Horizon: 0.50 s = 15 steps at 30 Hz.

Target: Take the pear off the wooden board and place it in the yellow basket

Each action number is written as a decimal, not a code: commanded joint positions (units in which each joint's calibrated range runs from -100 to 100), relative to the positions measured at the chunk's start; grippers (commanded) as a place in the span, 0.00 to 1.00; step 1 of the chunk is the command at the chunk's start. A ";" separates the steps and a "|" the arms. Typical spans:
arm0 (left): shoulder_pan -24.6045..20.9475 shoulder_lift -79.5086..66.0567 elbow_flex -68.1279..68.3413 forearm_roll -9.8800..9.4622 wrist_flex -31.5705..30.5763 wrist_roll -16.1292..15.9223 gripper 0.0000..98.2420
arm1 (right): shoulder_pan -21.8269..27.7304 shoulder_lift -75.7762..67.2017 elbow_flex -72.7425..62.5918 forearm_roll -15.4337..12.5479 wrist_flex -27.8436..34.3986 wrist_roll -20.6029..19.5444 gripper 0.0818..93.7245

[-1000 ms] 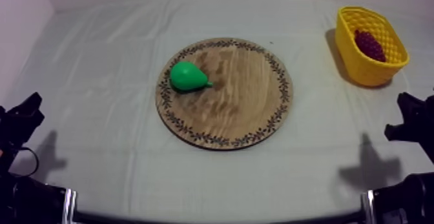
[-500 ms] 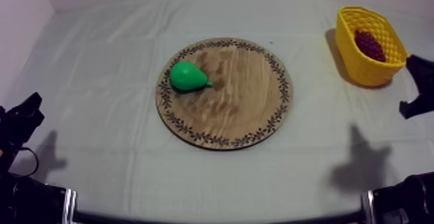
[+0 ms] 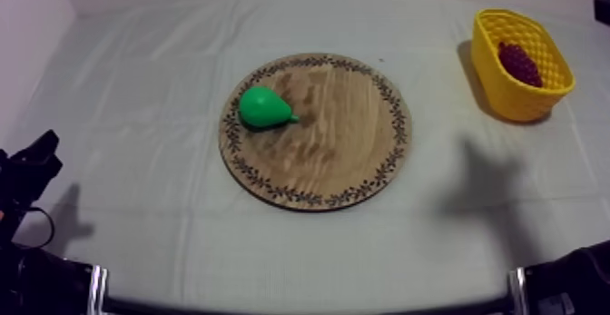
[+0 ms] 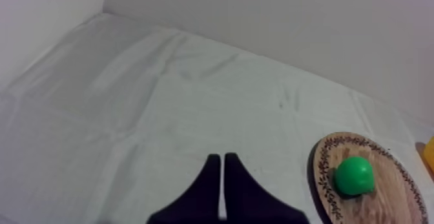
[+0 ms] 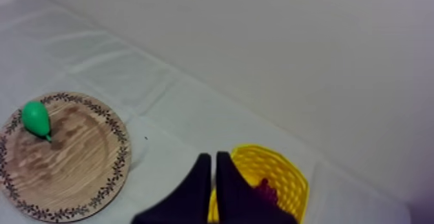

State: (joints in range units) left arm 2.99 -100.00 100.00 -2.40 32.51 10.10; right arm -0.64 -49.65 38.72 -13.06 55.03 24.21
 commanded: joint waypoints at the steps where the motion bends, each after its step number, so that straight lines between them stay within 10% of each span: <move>1: 0.01 0.00 0.00 -0.02 -0.01 -0.01 0.00 | -1.38 6.05 -7.65 0.02 1.37 1.12 0.00; 15: 0.01 0.00 0.00 -0.02 -0.01 -0.01 0.00 | -13.90 28.57 -30.97 5.10 12.21 -1.13 0.00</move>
State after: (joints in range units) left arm 2.99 -100.00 100.00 -2.40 32.51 10.10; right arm -12.71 -24.99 11.56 -8.09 66.37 22.67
